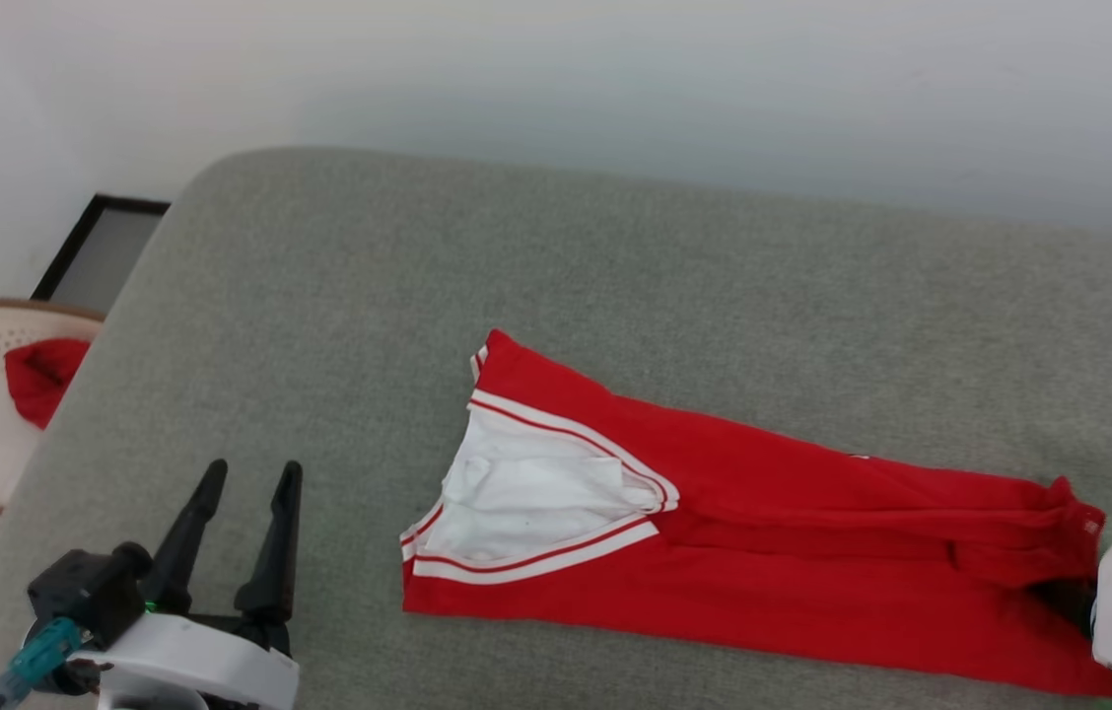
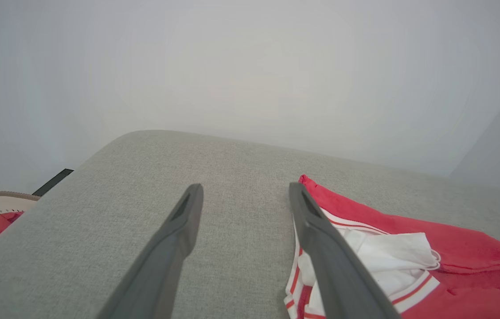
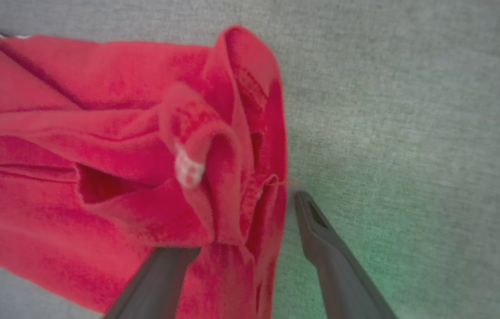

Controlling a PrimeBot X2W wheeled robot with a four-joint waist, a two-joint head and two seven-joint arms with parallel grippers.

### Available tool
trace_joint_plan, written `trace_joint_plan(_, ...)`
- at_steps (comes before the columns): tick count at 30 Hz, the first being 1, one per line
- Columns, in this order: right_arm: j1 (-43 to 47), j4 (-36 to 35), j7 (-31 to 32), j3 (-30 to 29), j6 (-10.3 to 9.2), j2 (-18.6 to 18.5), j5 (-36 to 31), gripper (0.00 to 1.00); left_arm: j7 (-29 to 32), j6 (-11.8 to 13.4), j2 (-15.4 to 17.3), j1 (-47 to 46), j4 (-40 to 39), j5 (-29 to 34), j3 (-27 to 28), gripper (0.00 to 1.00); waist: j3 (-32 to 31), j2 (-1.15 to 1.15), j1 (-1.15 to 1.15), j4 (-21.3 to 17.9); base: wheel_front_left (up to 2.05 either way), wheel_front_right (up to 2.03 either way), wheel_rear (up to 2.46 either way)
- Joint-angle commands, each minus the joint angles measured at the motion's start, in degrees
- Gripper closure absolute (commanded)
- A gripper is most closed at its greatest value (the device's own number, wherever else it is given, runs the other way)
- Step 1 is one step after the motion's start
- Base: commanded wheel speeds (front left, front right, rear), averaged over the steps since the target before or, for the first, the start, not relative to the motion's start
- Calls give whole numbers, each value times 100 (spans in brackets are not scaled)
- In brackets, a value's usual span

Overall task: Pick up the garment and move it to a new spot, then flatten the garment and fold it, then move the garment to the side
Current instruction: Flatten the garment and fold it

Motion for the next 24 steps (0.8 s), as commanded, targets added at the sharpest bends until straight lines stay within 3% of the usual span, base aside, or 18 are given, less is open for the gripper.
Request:
trace_joint_plan(1, -46, 138, 80, 113, -7, 87, 31, 0, -20, -61, -59, -56, 26, 71, 55, 0, 152, 0, 0, 117, 0, 0, 0)
trace_joint_plan(3, -119, 276, 196, 257, -6, 146, 92, 0, -20, -121, -150, -72, 60, 132, 151, 0, 214, 0, 0, 130, 0, 0, 0)
trace_joint_plan(4, -142, 348, 259, 325, -5, 155, 143, 16, -20, -148, -210, -84, 68, 156, 200, 0, 237, 0, 0, 146, 0, 0, 0)
trace_joint_plan(5, -183, 382, 313, 404, -3, 165, 208, 75, -20, -173, -252, -86, 76, 185, 237, 0, 255, 0, 0, 156, 0, 0, 0)
trace_joint_plan(6, -211, 403, 343, 469, -2, 167, 270, 100, -20, -204, -291, -83, 90, 223, 271, 0, 271, 0, 0, 165, 0, 0, 0)
trace_joint_plan(14, -365, 469, 442, 761, -2, -81, 650, 100, -20, -397, -618, 18, 198, 466, 581, 0, 283, 0, 0, 195, 0, 0, 0)
trace_joint_plan(24, -411, 599, 124, 665, -15, -624, 735, 100, -20, -569, -816, 258, 250, 627, 872, 0, 118, 0, 0, 97, 0, 0, 0)
